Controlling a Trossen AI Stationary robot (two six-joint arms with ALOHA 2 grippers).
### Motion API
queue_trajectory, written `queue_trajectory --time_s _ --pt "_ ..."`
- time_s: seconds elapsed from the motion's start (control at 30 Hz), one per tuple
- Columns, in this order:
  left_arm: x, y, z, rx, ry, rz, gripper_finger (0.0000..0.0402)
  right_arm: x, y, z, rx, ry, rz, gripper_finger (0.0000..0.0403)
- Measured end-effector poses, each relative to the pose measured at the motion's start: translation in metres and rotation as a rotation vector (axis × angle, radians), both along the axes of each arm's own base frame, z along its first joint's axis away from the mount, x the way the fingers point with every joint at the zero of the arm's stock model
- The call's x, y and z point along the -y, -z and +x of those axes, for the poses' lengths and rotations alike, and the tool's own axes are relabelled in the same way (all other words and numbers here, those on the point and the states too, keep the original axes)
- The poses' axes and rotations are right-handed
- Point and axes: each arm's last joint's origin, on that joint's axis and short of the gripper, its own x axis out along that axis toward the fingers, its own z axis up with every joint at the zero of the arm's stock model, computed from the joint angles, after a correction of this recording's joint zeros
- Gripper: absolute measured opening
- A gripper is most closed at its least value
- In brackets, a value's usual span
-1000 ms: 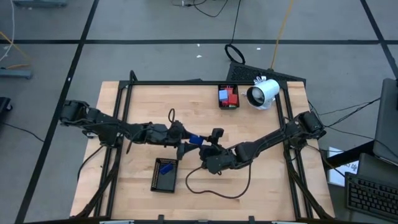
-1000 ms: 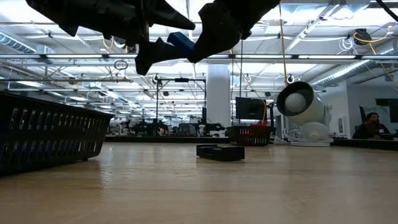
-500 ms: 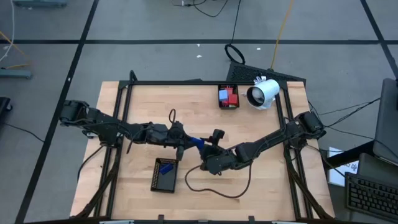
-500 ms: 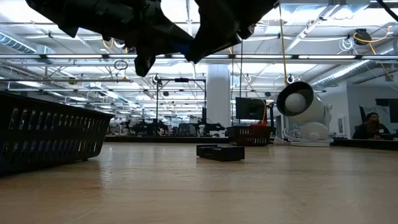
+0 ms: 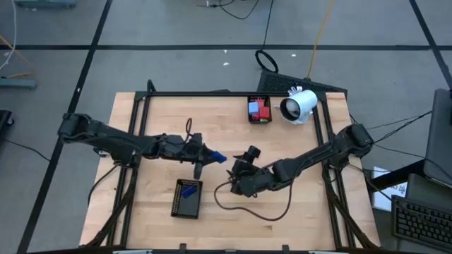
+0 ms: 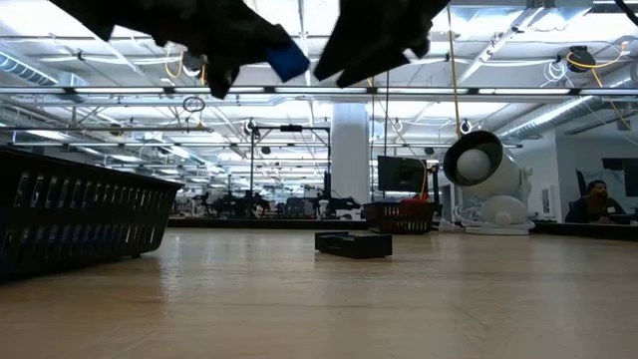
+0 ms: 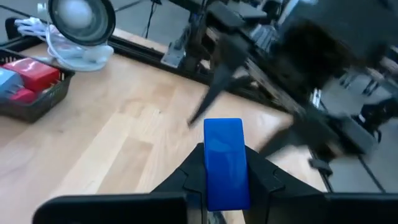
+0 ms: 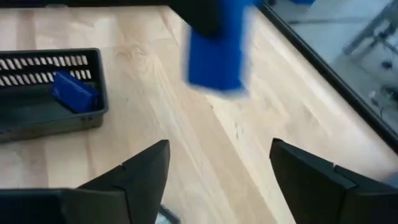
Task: Pick & Place Office items
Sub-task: Put the blue digital clock into the bottom black basket
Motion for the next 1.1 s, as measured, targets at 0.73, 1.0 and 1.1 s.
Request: queue_trajectory --time_s 0.73,1.0,1.1 --pt "0.034 -0.011 -0.083 -0.346 0.123 0.113 0.0060 0.018 0.034 -0.096 0.584 -0.156 0.192 0.0256" --pt "0.055 0.004 -0.097 -0.423 0.296 0.130 0.0052 0.025 0.043 -0.110 0.662 -0.178 0.193 0.0256" --pt "0.066 0.014 -0.100 -0.446 0.371 0.085 0.0053 0.026 0.043 -0.109 0.662 -0.170 0.190 0.0256"
